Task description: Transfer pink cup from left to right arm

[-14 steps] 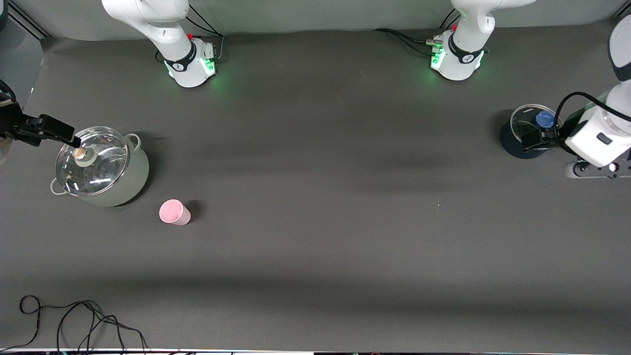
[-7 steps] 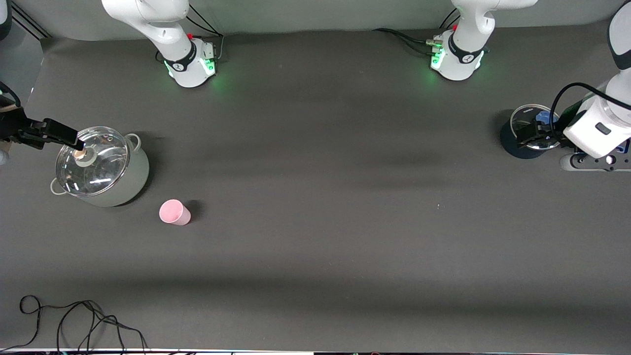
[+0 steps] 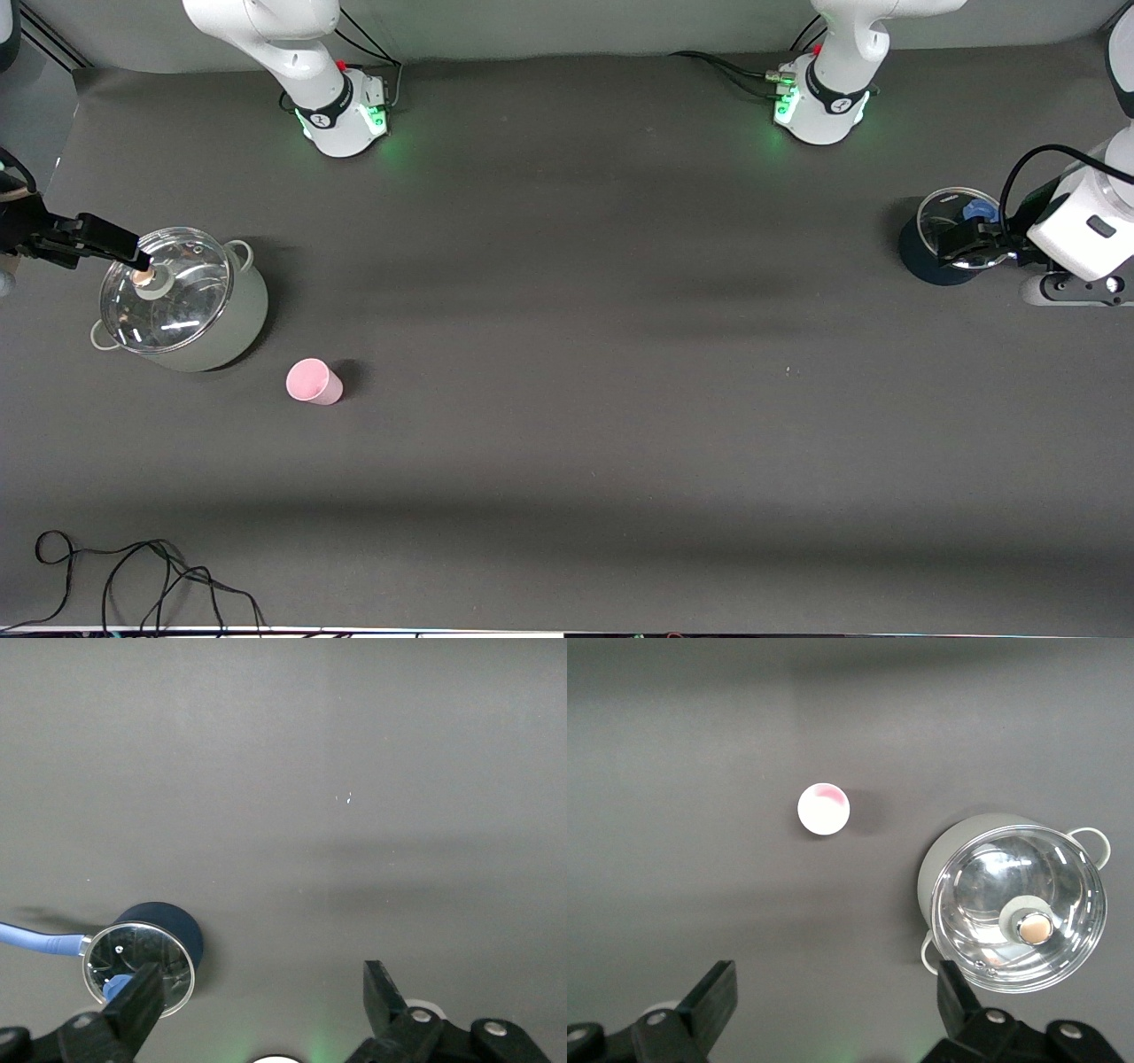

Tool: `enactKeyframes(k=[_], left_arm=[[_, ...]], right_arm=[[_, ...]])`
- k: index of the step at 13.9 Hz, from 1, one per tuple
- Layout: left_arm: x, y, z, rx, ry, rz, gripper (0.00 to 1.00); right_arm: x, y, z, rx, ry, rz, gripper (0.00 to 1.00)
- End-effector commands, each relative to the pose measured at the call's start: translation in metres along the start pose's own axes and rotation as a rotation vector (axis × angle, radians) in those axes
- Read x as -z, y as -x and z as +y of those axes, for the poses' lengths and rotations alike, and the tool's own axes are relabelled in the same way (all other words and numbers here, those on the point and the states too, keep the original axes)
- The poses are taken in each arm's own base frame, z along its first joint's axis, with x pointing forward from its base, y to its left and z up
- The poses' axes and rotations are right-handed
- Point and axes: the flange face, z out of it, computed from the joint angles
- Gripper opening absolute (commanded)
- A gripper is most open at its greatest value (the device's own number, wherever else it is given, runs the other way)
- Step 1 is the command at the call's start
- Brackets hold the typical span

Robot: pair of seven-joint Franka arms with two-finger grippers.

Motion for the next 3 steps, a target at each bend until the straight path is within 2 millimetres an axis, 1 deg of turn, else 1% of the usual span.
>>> enactKeyframes(k=[1, 3], left_arm=[[0.0062, 0.0029, -0.0017, -0.013, -0.008, 0.017, 1.00], [0.0053, 0.0020, -0.0017, -0.012, -0.008, 0.015, 1.00]], right_arm=[[0.0073, -0.0023, 0.0008, 0.018, -0.012, 0.001, 1.00], [0.0065, -0.0028, 0.0008, 0.019, -0.012, 0.000, 1.00]])
